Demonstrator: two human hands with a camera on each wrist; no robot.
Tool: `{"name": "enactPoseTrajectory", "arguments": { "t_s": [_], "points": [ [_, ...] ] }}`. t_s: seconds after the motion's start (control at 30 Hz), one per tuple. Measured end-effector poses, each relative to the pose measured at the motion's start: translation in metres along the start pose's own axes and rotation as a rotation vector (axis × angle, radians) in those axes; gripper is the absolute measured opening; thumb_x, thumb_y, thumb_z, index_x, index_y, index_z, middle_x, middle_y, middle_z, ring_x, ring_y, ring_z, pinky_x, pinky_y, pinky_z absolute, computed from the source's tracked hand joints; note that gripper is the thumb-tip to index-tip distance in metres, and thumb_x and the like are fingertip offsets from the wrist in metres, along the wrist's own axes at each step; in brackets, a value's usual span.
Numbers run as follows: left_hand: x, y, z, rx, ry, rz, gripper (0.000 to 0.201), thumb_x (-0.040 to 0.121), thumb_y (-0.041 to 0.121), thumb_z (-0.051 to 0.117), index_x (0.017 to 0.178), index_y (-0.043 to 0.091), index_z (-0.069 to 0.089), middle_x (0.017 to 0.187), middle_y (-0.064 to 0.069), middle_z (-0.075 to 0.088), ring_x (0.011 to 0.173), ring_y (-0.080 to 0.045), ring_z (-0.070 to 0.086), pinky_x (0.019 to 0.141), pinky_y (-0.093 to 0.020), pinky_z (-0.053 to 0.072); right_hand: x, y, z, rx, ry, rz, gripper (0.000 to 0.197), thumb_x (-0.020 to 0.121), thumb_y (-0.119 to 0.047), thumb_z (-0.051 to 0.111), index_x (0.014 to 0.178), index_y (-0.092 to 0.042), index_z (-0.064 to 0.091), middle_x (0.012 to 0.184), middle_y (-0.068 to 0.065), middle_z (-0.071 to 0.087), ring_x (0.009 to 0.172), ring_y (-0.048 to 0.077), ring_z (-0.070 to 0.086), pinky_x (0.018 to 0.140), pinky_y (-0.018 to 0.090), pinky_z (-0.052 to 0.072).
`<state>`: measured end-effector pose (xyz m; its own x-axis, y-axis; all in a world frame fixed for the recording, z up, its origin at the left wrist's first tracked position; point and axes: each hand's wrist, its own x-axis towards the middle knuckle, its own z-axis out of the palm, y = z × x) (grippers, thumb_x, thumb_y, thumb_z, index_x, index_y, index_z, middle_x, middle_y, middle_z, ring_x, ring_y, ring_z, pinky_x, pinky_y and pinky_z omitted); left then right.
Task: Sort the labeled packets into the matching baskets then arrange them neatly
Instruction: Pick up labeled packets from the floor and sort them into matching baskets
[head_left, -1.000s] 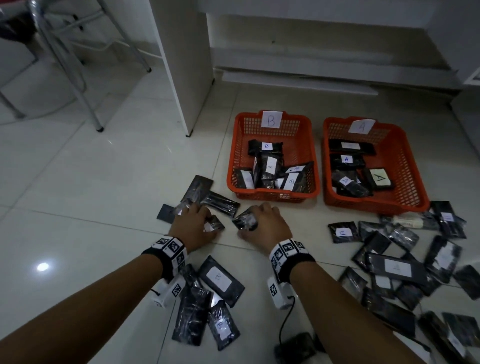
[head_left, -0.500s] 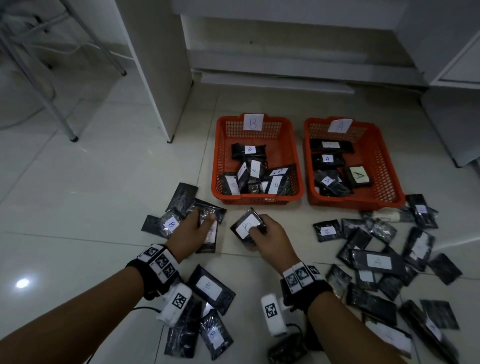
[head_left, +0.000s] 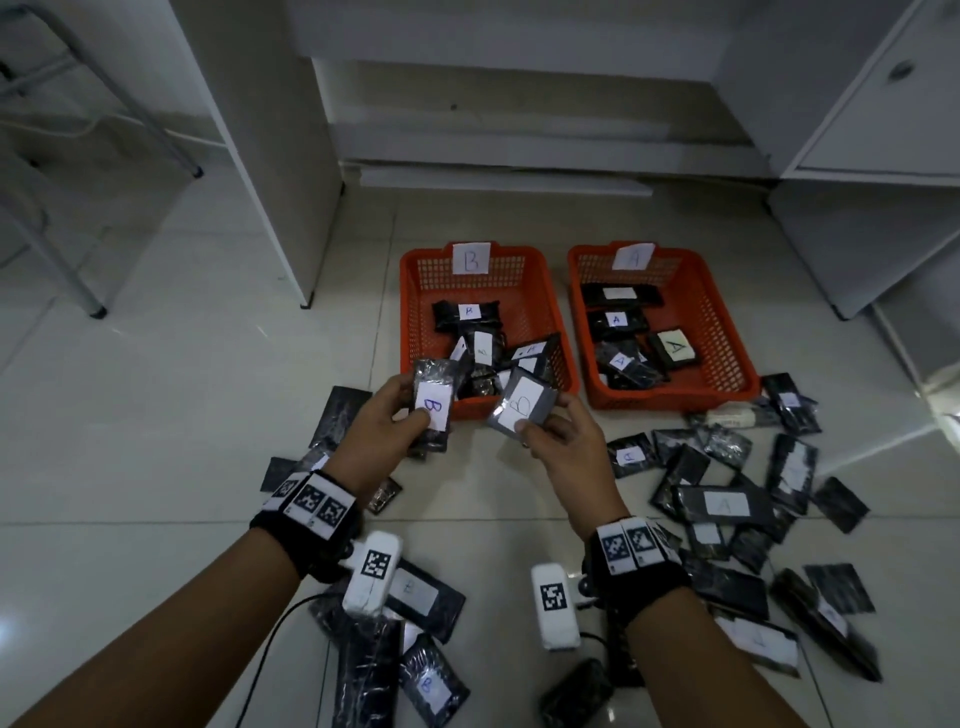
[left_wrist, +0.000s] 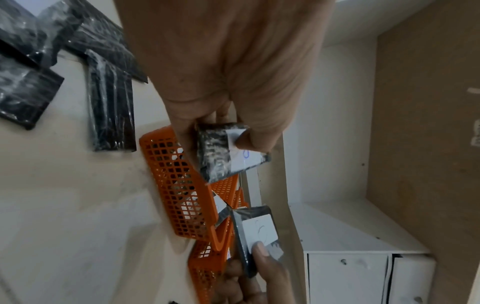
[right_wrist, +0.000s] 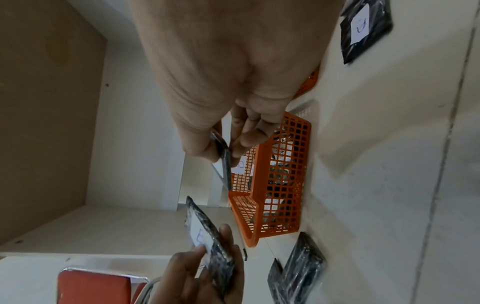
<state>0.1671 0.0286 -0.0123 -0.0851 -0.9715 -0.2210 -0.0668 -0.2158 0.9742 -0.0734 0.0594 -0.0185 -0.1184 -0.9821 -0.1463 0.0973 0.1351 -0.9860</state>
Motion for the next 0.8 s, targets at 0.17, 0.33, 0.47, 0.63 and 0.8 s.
{"name": "enactPoseTrajectory", "arguments": {
  "t_s": [0.17, 0.33, 0.47, 0.63, 0.8],
  "points": [
    [0.005, -0.006, -0.008, -0.014, 0.050, 0.034, 0.036, 0.096, 0.014, 0.066, 0.128, 0.033, 0.067, 0.120, -0.003, 0.073, 0.113, -0.032, 0.069, 0.098, -0.060, 0.054, -0.002, 0.001, -0.001, -0.015, 0.000, -0.022, 0.032, 0.097, -0.002, 0.071, 0.125, -0.017, 0.069, 0.106, 0.005, 0.079, 0.089, 0.007, 0.071, 0.074, 0.019, 0.053],
    [0.004, -0.011, -0.007, -0.108, 0.089, 0.024, 0.036, 0.099, 0.011, 0.066, 0.131, 0.027, 0.065, 0.121, -0.009, 0.072, 0.108, -0.038, 0.070, 0.089, -0.054, 0.060, 0.000, 0.004, -0.005, -0.115, 0.045, -0.048, 0.021, 0.104, -0.028, 0.066, 0.124, -0.030, 0.072, 0.103, 0.011, 0.073, 0.078, 0.011, 0.061, 0.073, 0.024, 0.050],
    [0.011, -0.014, -0.008, -0.081, 0.125, 0.029, 0.036, 0.097, 0.017, 0.070, 0.130, 0.032, 0.067, 0.119, -0.009, 0.072, 0.107, -0.036, 0.071, 0.089, -0.054, 0.060, 0.014, 0.008, -0.002, -0.149, 0.024, -0.049, 0.035, 0.106, -0.015, 0.058, 0.126, -0.042, 0.068, 0.106, -0.001, 0.075, 0.080, 0.006, 0.061, 0.073, 0.022, 0.053],
    [0.035, -0.007, -0.004, -0.052, 0.250, 0.069, 0.035, 0.094, 0.010, 0.071, 0.127, 0.019, 0.069, 0.104, -0.010, 0.076, 0.095, -0.018, 0.075, 0.086, -0.032, 0.061, 0.068, 0.006, 0.016, -0.483, 0.057, -0.162, 0.042, 0.096, -0.006, 0.063, 0.132, -0.028, 0.061, 0.105, -0.003, 0.069, 0.087, 0.012, 0.068, 0.072, 0.023, 0.054],
    [0.068, -0.003, 0.003, 0.005, 0.282, 0.096, 0.035, 0.091, 0.014, 0.076, 0.125, 0.018, 0.070, 0.095, -0.003, 0.072, 0.090, -0.014, 0.071, 0.081, -0.027, 0.059, 0.112, 0.002, 0.026, -0.942, -0.010, -0.195, 0.012, 0.097, -0.011, 0.063, 0.097, -0.022, 0.060, 0.090, 0.000, 0.064, 0.082, 0.024, 0.065, 0.061, 0.025, 0.042]
  ]
}}
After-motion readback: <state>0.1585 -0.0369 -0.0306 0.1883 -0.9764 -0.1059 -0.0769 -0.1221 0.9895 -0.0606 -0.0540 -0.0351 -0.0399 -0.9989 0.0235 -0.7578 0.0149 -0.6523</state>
